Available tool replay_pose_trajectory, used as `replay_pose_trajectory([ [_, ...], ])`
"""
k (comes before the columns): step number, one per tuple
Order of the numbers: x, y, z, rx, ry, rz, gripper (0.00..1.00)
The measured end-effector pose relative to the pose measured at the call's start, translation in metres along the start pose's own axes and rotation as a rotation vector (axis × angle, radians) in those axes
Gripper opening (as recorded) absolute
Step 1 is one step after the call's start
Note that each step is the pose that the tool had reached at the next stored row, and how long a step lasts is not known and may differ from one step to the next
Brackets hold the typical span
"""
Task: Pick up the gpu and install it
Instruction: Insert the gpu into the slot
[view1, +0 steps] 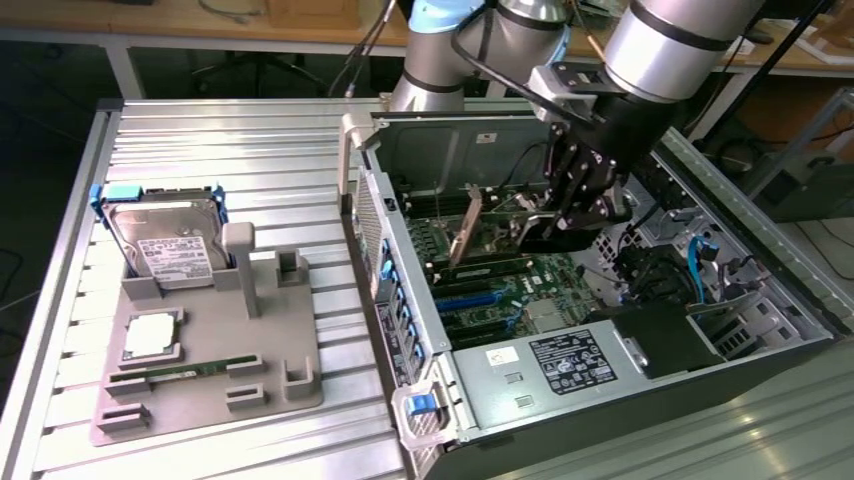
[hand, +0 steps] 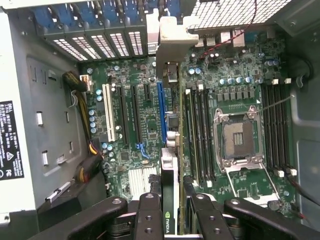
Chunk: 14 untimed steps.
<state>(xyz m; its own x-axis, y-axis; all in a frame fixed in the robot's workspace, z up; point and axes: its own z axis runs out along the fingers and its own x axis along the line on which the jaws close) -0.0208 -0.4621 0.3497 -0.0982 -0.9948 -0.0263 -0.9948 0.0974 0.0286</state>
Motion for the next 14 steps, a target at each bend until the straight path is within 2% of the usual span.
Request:
replay_pose_trajectory([
  [7,0.001,0.0007,0.0155,0.0001,-0.0004,0.000,0.27],
  [8,0.000,0.0011,0.0178,0.0012,-0.0004,0.000,0.27],
  [9,0.000,0.0010,0.0179,0.0068,-0.0008,0.000,0.27],
  [11,0.000,0.0023,0.0192,0.0136,-0.0021,-0.001,0.27],
  [12,0.001,0.0035,0.0207,0.0155,-0.0021,-0.003,0.27],
  [14,0.001,0.0038,0.0247,0.0148,-0.0014,-0.027,0.27],
])
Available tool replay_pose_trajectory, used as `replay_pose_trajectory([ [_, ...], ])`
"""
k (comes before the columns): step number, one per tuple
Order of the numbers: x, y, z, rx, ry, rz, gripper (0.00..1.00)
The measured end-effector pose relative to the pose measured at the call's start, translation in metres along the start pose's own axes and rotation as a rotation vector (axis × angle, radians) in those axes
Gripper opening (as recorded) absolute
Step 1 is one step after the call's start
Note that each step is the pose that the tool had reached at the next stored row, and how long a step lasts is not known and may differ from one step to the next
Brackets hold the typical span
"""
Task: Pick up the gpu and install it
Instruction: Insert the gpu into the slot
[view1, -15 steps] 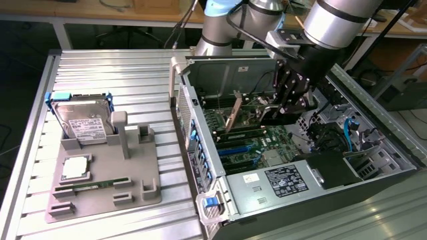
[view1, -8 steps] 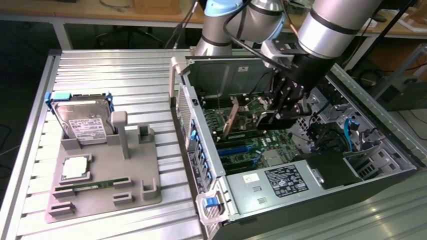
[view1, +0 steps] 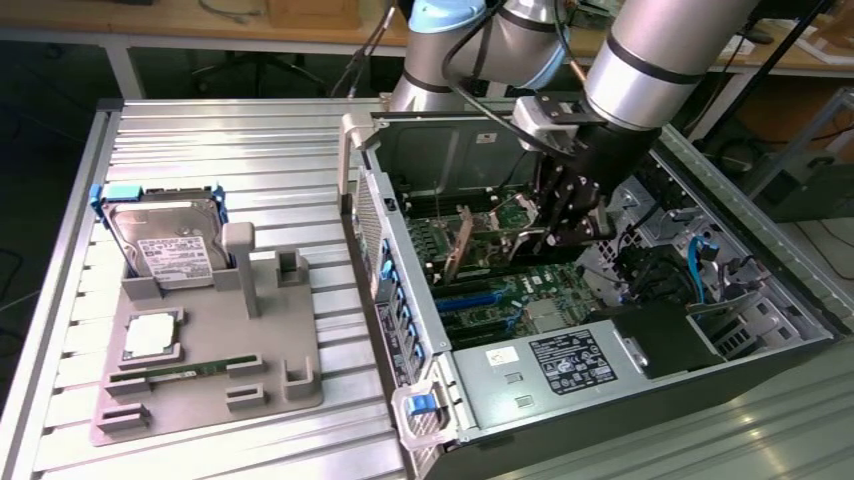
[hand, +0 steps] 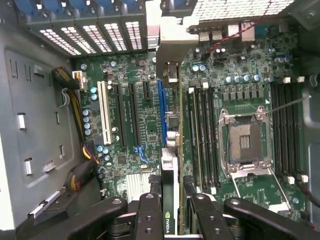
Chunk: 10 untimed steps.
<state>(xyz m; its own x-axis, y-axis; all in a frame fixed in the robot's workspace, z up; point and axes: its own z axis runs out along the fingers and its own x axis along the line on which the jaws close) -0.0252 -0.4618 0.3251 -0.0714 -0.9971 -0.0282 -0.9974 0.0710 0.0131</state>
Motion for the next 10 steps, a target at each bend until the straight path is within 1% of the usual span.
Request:
replay_pose_trajectory([
  [5,0.001,0.0016,0.0094,-0.0016,0.0005,-0.055,0.27],
  [10,0.002,0.0122,0.0188,-0.0018,0.0004,-0.065,0.27],
])
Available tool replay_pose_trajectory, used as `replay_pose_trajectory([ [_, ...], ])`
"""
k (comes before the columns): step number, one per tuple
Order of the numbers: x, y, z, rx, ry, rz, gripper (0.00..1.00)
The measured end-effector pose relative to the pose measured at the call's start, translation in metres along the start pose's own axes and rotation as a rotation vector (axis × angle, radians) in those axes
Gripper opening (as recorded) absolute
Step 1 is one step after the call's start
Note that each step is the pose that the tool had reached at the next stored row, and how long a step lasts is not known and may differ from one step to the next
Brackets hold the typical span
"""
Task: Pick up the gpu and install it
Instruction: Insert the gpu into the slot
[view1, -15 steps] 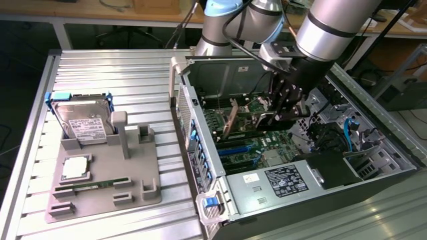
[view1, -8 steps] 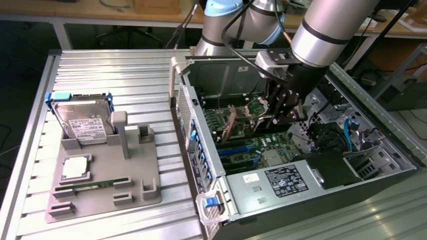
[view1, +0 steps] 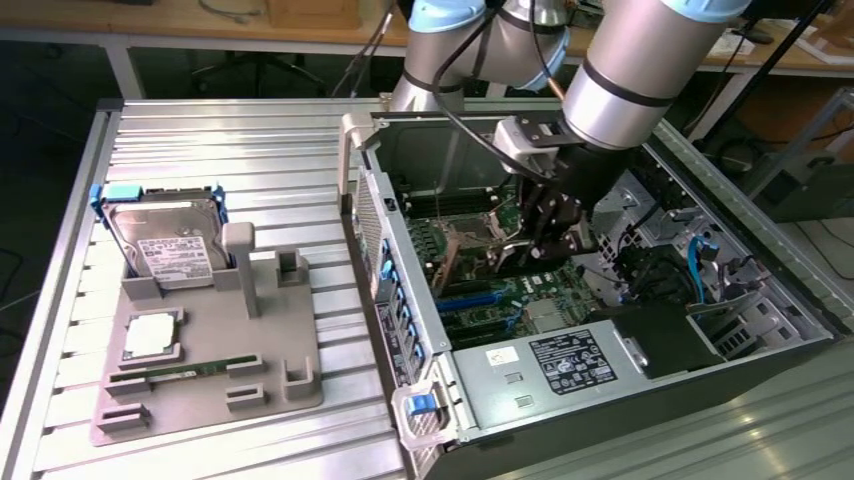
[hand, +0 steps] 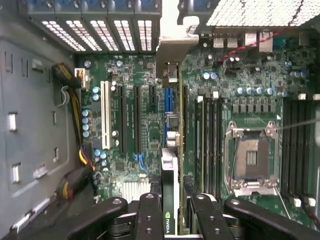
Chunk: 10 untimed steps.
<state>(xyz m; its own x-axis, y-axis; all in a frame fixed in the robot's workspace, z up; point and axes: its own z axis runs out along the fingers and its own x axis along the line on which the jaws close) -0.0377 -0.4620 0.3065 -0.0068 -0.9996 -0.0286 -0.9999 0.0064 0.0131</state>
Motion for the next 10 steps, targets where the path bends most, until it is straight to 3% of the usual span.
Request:
replay_pose_trajectory([
  [8,0.000,0.0173,0.0152,-0.0004,0.0000,0.000,0.27],
  [10,0.000,0.0176,0.0177,-0.0047,0.0001,0.000,0.27],
])
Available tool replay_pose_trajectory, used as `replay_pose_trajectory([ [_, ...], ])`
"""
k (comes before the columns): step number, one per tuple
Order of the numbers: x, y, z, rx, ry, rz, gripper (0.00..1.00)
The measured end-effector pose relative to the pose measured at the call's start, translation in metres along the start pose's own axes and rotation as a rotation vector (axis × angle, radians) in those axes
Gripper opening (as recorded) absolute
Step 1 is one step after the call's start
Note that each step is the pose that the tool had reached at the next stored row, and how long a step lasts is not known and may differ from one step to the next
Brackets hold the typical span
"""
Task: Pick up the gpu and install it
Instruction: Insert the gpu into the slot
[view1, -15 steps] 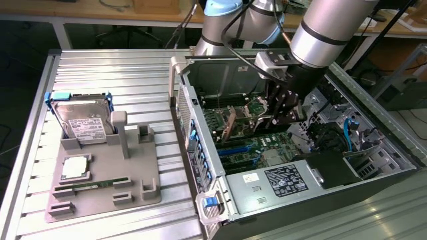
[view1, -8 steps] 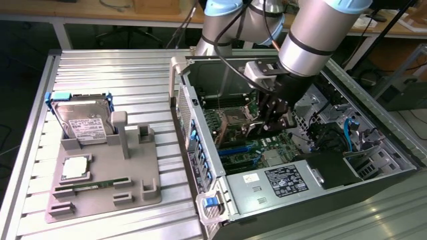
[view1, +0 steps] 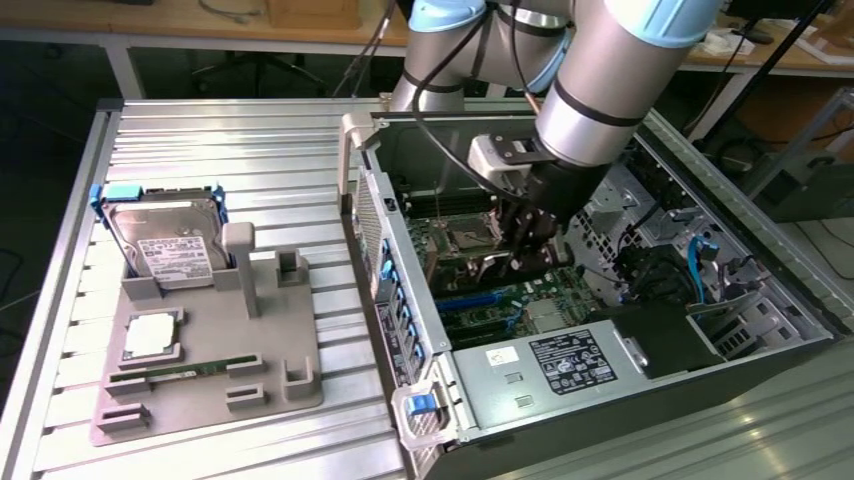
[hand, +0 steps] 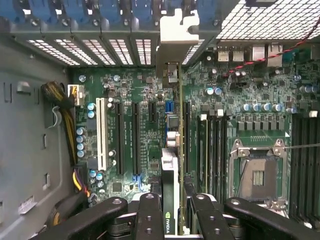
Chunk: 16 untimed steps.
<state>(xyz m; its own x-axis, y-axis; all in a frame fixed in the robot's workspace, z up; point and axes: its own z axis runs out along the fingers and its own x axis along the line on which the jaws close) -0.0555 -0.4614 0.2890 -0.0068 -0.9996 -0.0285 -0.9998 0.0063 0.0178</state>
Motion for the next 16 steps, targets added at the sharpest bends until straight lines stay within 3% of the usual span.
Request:
replay_pose_trajectory([
  [5,0.000,0.0012,0.0056,-0.0132,0.0001,0.000,0.27],
  [11,-0.001,0.0078,0.0132,-0.0163,0.0000,0.000,0.27],
  [16,-0.001,0.0083,0.0132,-0.0166,0.0003,0.000,0.27],
])
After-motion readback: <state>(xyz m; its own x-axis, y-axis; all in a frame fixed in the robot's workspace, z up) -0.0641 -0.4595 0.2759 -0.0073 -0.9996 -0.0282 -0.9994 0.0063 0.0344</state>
